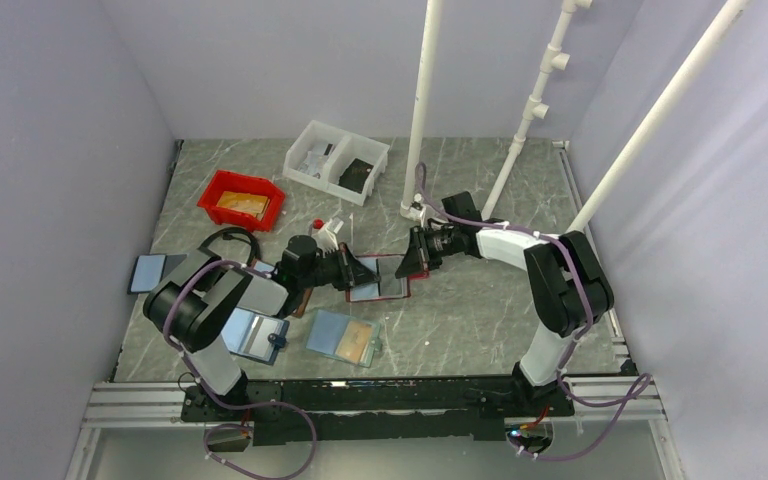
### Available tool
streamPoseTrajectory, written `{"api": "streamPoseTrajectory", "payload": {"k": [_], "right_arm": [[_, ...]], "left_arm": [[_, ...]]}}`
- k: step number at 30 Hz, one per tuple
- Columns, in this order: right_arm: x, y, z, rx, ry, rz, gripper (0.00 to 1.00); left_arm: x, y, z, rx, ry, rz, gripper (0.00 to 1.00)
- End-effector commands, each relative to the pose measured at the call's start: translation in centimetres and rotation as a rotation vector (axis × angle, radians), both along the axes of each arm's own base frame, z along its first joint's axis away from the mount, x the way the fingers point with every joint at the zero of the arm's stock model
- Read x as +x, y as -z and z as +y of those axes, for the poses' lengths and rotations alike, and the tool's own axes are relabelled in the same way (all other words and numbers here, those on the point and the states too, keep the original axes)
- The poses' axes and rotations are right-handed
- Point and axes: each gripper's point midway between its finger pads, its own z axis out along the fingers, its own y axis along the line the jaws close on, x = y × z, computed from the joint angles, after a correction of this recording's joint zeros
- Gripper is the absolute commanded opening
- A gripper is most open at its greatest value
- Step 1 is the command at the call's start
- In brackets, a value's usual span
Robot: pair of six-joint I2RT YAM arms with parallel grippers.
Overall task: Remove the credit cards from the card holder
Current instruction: Remove the credit card from the card holder.
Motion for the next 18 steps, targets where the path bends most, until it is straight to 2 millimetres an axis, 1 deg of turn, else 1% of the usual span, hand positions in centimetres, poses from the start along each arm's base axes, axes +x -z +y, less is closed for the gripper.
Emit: {"api": "streamPoseTrajectory", "payload": {"k": [1, 5, 7, 11, 18], "right_arm": [[-0.5, -3.3, 1.3, 0.123, -0.058, -0.04, 0.04], [-0.7, -3.4, 1.3, 0.139, -0.063, -0.025, 0.0], [-0.7, -3.4, 1.4, 0.143, -0.064, -0.021, 0.0], [-0.8, -3.1, 1.4, 0.144, -0.068, -0.005, 0.0], [-0.9, -2.9, 1.4, 0.146, -0.071, 0.011, 0.0]], "left_arm": [[0.1, -3.6, -1.4, -0.124, 0.052, -0.102, 0.04], [0.1, -3.7, -1.5, -0.14, 0.059, -0.097, 0.16], [0.0, -4.0, -1.6, -0.152, 0.061, -0.101, 0.19], [-0.2, -4.9, -1.7, -0.191, 0.075, -0.12, 0.2], [-0.4, -5.9, -1.9, -0.259, 0.091, -0.142, 0.19]]}}
